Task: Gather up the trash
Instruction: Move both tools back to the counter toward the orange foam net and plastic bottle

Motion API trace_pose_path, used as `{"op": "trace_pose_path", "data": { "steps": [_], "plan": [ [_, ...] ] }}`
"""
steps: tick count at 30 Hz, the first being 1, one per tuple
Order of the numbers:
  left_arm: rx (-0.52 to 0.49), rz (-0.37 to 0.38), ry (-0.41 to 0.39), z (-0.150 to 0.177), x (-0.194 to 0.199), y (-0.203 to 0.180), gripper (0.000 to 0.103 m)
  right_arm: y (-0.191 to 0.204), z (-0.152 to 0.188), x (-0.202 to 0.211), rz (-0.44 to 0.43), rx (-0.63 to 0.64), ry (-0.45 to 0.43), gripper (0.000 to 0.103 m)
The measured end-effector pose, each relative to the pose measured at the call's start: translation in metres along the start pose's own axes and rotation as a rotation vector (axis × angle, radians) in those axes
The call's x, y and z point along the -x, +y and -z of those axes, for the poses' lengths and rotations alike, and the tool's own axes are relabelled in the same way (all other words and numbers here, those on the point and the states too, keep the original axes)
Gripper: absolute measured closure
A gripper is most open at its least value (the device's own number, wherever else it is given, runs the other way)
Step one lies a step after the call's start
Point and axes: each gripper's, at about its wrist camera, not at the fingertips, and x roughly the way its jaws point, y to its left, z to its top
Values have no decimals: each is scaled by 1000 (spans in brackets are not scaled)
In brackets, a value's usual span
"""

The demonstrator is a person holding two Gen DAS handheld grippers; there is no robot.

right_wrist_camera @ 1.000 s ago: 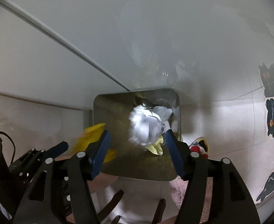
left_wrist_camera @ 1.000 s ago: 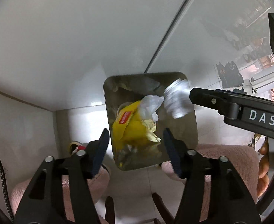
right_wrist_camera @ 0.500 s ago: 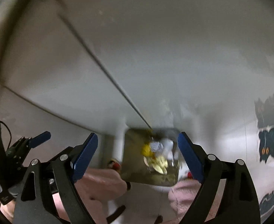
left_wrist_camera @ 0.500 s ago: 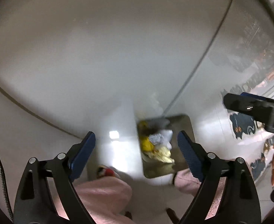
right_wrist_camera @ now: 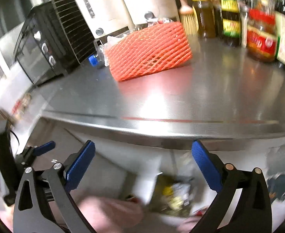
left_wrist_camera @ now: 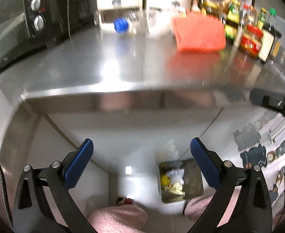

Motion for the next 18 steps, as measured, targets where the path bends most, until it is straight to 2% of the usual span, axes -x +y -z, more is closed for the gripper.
{"op": "trace_pose_path", "data": {
  "steps": [3,6,9,14,18],
  "plan": [
    [10,13,-36,-17,17,3,8,2,-6,2,-31,-10,28,4],
    [-10,18,-55,-25,27,2,8,9,-8,12,2,12,4,3],
    [-25,26,-63,-31,32,-1,8,11,-10,20,0,14,-24,3],
    [-43,24,-99,-45,42,2,8,9,-33,32,34,19,-84,3],
    [-39,2,-148,-71,48,8,8,11,-56,38,64,38,-126,3]
  ]
}}
